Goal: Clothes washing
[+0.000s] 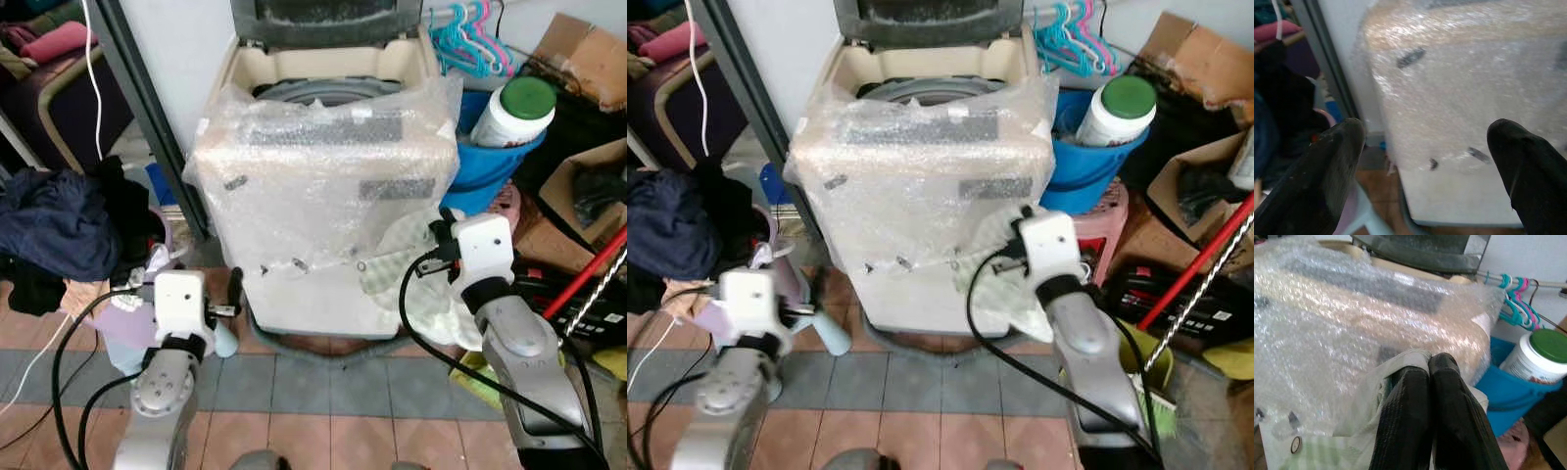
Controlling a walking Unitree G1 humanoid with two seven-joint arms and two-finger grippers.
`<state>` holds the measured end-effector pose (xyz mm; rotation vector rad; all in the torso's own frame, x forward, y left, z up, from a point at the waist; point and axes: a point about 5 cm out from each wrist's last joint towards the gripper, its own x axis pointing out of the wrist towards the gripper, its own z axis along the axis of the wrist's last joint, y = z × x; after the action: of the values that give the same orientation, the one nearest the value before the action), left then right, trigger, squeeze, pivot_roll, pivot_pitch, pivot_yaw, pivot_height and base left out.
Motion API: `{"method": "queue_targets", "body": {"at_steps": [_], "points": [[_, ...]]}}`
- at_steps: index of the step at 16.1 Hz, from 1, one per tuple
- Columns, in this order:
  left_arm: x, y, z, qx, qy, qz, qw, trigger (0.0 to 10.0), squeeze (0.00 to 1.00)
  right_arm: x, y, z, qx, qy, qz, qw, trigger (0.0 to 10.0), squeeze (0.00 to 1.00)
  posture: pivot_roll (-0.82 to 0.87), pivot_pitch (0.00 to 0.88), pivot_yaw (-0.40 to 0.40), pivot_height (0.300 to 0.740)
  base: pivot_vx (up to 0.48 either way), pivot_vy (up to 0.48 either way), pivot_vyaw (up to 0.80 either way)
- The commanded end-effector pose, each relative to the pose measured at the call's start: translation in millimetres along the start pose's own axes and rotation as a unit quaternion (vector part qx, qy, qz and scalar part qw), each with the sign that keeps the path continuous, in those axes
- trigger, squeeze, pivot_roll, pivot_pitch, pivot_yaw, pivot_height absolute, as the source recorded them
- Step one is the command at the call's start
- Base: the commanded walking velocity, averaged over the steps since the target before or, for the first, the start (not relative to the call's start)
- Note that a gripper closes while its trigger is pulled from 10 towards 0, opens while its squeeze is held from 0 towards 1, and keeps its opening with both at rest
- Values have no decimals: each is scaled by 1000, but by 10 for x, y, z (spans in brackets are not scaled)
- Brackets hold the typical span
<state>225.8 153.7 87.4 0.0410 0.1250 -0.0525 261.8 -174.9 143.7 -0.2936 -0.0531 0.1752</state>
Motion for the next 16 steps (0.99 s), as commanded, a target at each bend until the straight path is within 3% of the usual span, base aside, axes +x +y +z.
{"method": "queue_targets", "body": {"at_steps": [1,7,8,9,10,16], "points": [[-24,64,12,11,2,5,1000,10000,0,1,-5,36,8,-7,0,1000,10000,0,-44,13,61,740,0,480,0],[-6,87,59,7,-8,5,1000,10000,0,12,60,48,10,-11,5,1000,10000,0,-38,21,75,740,0,480,0],[-28,86,94,-19,-17,4,1000,10000,0,21,36,66,11,-15,0,1000,10000,0,-39,20,78,740,0,382,0],[-24,91,125,-9,-28,11,1000,10000,0,28,24,66,10,-15,-2,1000,10000,0,-36,21,79,740,0,0,0],[-16,55,142,-15,-27,-16,999,10000,0,36,8,56,5,-15,-5,1000,10000,0,-33,21,80,740,0,0,0],[-47,64,152,-26,-27,-32,999,10000,0,70,-4,137,-2,-33,3,999,10000,0,-32,23,87,740,184,0,800]]}}
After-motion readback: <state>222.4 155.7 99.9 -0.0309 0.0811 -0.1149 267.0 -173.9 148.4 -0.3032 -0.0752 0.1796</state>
